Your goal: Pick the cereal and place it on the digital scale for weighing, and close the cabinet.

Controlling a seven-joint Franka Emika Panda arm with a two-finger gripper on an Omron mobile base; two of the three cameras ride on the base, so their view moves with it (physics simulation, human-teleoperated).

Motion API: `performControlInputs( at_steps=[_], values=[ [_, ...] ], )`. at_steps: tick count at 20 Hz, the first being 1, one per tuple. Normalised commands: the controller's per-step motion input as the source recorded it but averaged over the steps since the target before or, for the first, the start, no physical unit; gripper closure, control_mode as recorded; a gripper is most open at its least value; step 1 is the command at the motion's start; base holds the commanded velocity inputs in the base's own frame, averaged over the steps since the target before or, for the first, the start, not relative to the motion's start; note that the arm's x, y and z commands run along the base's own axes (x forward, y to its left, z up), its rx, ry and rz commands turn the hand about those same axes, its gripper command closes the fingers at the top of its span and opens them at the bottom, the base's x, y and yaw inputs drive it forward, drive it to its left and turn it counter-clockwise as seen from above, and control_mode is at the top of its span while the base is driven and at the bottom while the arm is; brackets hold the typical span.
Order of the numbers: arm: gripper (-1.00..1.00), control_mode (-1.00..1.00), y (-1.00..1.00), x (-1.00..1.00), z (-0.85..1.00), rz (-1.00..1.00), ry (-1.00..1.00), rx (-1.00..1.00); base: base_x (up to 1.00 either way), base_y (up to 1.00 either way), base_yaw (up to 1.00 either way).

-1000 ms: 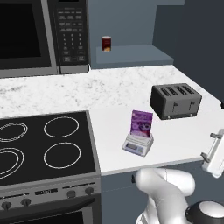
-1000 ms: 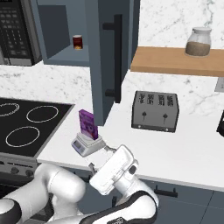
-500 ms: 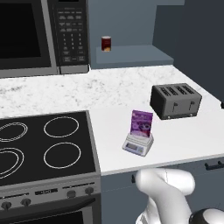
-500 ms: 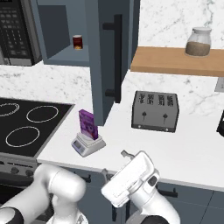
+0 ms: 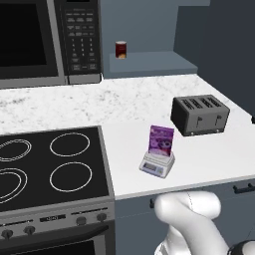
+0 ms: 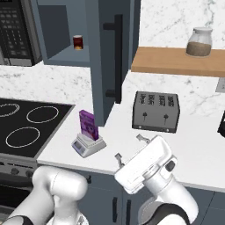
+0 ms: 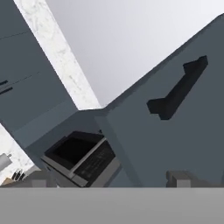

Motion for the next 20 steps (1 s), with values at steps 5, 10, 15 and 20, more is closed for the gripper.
performControlInputs(
  at_steps=[5,10,15,20],
  values=[
    [-1.0,-1.0,-0.18,0.79,0.0,-0.05,-0.04,0.0,0.0,0.0,0.0],
    [-1.0,-1.0,-0.29,0.31,0.26,-0.06,0.0,0.04,0.0,0.0,0.0],
    [-1.0,-1.0,-0.05,0.12,0.66,0.0,0.06,0.1,0.0,0.0,0.0],
    [-1.0,-1.0,0.0,0.28,0.57,0.0,0.01,0.01,0.0,0.0,0.0]
  ],
)
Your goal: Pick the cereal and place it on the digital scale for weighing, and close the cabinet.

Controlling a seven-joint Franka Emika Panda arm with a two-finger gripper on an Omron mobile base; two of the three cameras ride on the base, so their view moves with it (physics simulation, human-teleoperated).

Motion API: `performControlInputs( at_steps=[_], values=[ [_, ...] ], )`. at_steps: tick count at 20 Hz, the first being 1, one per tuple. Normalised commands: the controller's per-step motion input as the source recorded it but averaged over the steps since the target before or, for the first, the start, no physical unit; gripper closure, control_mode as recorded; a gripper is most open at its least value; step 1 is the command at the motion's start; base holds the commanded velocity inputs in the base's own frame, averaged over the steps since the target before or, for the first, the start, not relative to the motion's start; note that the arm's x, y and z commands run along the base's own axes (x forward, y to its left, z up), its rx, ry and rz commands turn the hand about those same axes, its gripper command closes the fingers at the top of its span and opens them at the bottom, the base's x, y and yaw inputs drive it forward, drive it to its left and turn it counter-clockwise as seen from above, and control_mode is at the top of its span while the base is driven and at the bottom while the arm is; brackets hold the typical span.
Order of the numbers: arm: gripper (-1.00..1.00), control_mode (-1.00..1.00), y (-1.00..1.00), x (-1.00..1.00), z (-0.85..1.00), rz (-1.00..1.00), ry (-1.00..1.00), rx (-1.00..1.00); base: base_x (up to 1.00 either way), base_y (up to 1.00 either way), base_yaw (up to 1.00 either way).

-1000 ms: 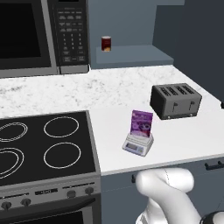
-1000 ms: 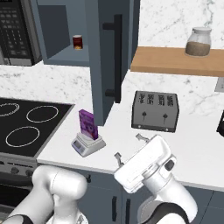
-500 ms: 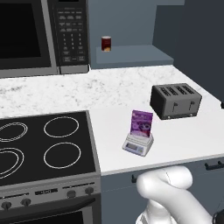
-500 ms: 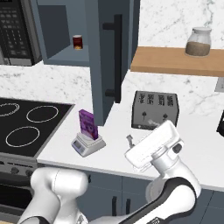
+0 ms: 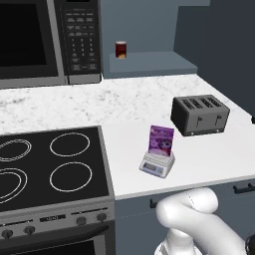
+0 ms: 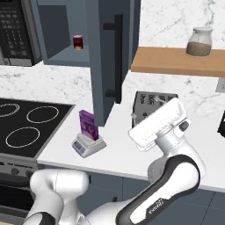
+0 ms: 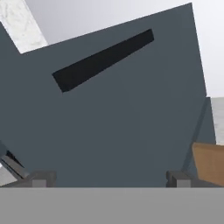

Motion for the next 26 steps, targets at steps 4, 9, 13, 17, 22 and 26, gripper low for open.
performControlInputs(
  at_steps=[4,9,13,17,22,26],
  values=[
    [-1.0,-1.0,0.14,0.2,0.52,0.0,0.0,0.0,0.0,0.0,0.0],
    [-1.0,-1.0,0.48,0.09,0.44,0.0,0.0,0.0,0.0,0.0,0.0],
    [-1.0,-1.0,0.69,0.01,0.48,-0.04,0.05,-0.03,0.0,0.0,0.0],
    [-1.0,-1.0,0.79,0.01,0.55,-0.07,0.04,-0.11,0.0,0.0,0.0],
    [-1.0,-1.0,0.85,0.05,0.52,-0.14,0.09,-0.18,0.0,0.0,0.0],
    [-1.0,-1.0,0.96,0.14,0.32,-0.19,0.07,-0.19,0.0,0.0,0.0]
  ],
)
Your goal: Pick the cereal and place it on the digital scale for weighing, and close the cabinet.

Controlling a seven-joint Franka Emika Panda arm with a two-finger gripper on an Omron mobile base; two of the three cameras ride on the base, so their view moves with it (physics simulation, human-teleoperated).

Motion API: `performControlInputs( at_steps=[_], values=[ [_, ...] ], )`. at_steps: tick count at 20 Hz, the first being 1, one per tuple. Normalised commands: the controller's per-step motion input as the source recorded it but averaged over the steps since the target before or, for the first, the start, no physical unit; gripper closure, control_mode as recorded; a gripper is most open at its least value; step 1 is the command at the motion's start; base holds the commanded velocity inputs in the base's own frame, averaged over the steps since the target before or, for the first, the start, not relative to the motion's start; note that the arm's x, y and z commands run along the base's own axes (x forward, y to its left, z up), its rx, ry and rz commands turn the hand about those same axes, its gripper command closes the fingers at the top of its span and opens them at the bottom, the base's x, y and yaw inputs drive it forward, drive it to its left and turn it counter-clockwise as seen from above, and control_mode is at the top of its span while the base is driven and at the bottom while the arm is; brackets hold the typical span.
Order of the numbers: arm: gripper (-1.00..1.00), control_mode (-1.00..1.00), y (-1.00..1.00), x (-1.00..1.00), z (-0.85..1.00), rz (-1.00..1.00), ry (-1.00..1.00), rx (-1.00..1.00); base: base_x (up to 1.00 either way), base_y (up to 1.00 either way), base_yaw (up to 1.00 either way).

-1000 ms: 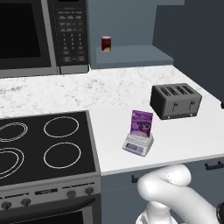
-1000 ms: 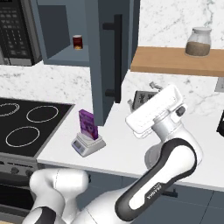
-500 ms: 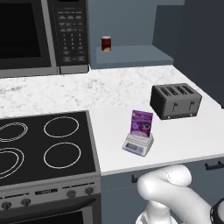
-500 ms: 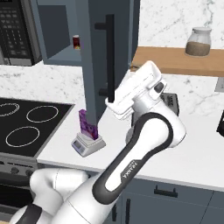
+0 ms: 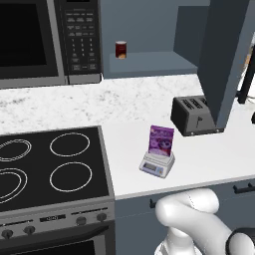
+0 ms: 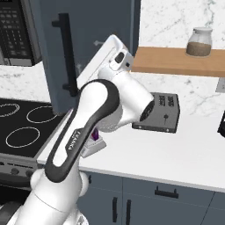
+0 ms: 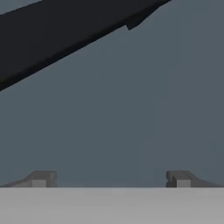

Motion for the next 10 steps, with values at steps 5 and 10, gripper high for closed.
performControlInputs(
  at_steps=[5,10],
  values=[
    [-1.0,-1.0,1.0,0.58,0.0,-0.31,0.03,-0.15,0.0,0.0,0.0],
    [-1.0,-1.0,0.92,0.82,-0.01,-0.34,0.05,-0.08,0.0,0.0,0.0]
  ],
)
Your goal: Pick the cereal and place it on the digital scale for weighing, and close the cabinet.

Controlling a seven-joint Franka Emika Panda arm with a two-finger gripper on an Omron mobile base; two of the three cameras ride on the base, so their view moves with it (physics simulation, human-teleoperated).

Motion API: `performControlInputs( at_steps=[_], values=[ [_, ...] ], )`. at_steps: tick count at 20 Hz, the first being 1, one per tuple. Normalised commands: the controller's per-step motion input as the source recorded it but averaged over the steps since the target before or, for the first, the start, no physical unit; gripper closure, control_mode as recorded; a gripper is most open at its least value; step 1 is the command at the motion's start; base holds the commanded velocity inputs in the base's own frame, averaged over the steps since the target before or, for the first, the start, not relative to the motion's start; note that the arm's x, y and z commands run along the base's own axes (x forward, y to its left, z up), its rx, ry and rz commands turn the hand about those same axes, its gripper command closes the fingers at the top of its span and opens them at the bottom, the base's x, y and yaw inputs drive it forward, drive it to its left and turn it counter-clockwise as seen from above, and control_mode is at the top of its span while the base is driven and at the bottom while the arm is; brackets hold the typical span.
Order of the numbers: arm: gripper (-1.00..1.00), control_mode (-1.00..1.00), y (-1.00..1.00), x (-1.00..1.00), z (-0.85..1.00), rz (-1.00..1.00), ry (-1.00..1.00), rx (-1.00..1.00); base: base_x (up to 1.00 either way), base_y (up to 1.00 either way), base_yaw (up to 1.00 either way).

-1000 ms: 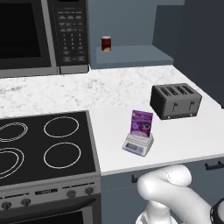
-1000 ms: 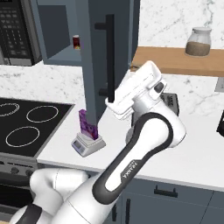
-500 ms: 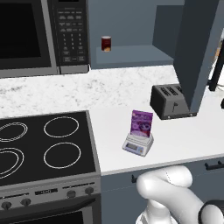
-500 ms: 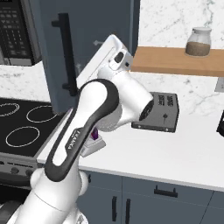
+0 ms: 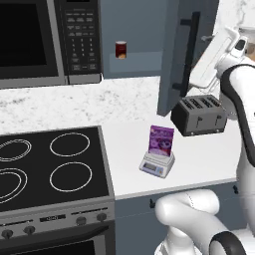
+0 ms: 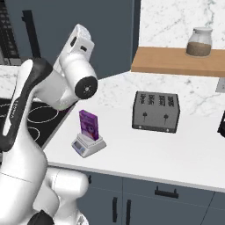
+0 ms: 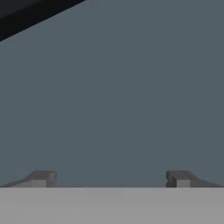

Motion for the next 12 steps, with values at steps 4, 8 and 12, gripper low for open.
performControlInputs(
  at_steps=[4,8,12],
  values=[
    [-1.0,-1.0,0.68,0.8,0.0,-0.28,0.02,-0.05,0.0,0.0,0.0],
    [-1.0,-1.0,0.44,0.77,0.0,-0.23,0.03,-0.03,0.0,0.0,0.0],
    [-1.0,-1.0,0.14,0.64,0.0,-0.15,0.03,-0.01,0.0,0.0,0.0]
  ],
)
